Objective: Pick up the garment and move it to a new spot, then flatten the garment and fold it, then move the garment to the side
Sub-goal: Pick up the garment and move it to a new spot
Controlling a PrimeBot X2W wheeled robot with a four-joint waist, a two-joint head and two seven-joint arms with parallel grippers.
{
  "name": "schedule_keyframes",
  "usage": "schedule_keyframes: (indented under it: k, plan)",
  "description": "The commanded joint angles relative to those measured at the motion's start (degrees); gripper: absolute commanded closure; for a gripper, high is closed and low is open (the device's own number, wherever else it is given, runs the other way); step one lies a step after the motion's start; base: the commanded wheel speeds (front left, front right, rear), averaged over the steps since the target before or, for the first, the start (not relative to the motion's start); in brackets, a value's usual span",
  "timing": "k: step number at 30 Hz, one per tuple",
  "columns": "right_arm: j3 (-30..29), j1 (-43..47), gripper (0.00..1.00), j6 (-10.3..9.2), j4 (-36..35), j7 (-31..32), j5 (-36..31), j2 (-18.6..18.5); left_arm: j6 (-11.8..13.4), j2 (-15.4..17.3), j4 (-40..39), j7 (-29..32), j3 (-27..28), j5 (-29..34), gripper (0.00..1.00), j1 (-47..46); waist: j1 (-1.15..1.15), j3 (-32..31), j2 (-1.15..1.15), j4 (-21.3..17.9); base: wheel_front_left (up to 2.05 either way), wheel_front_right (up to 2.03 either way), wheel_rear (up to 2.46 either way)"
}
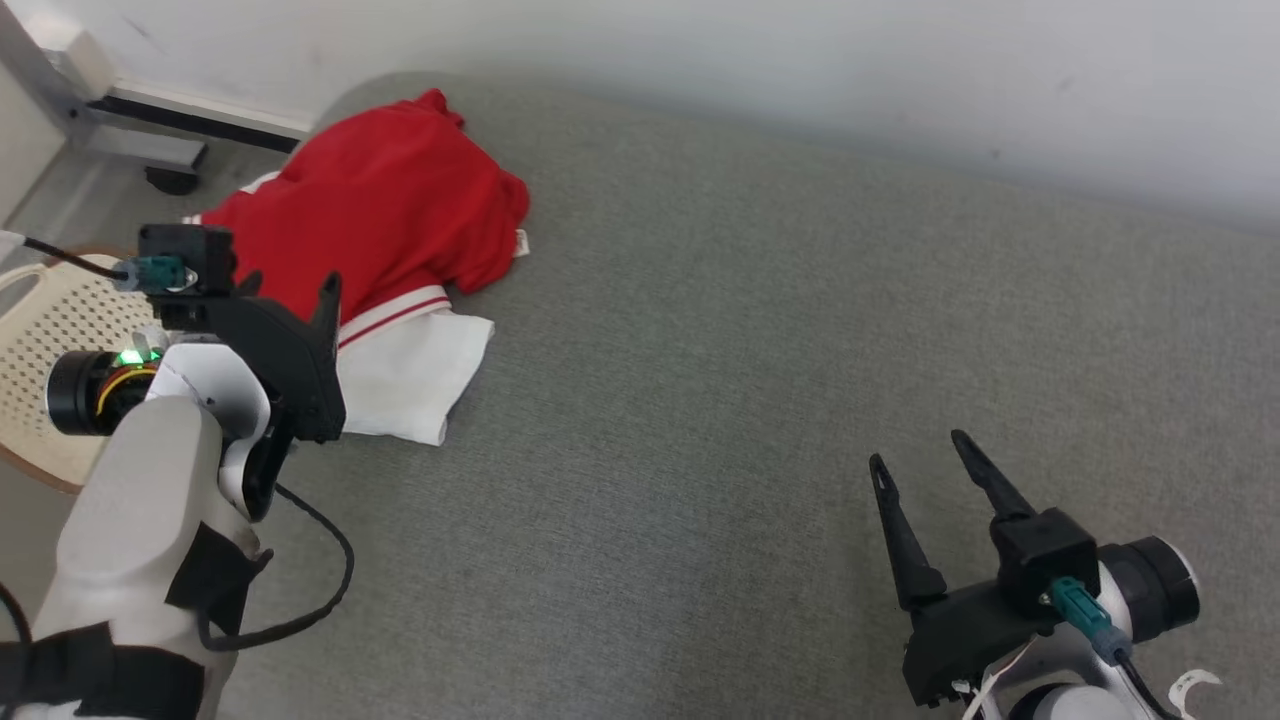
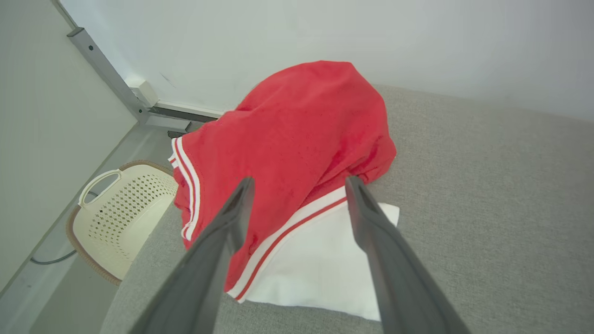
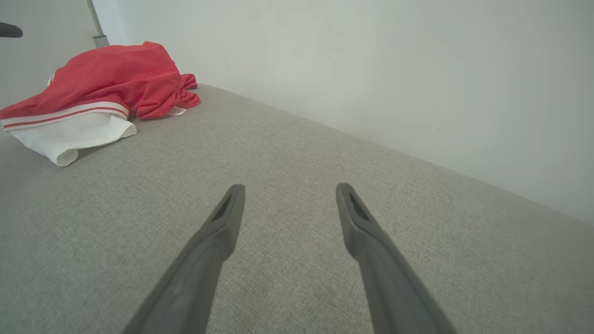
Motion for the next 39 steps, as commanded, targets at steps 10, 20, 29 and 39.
schedule_keyframes:
  k: [10, 20, 29, 39]
  plan:
    - [-0.2, 1.9, 0.0, -0.12, -7.7, 3.2, -1.4, -0.1, 3.3, 3.4, 6.9, 0.4, -0.4, 0.2, 0.0, -6.4, -0.01, 12.2, -0.01, -8.6, 0.0, 0.0, 0.0]
    - [0.0, 2.0, 0.0, -0.12, -9.2, 3.5, -1.9, -0.1, 8.9, 5.4, 11.4, -3.0, -0.7, 2.2, 0.0, -9.6, -0.01, 14.4, -0.01, -9.7, 0.0, 0.0, 0.0]
    - [0.2, 2.5, 0.0, -0.12, -8.5, 3.7, -1.0, -0.1, 10.0, 5.2, 15.2, -4.0, -1.4, 1.9, 1.0, -9.3, -0.01, 12.8, -0.01, -9.7, 0.0, 0.0, 0.0]
    - [1.8, 1.7, 0.0, -0.12, -4.6, 1.9, 2.3, -0.1, 12.0, 6.5, 14.0, -6.7, -2.9, 3.5, 1.0, -11.8, -0.01, 5.4, -0.01, -9.7, 0.0, 0.0, 0.0]
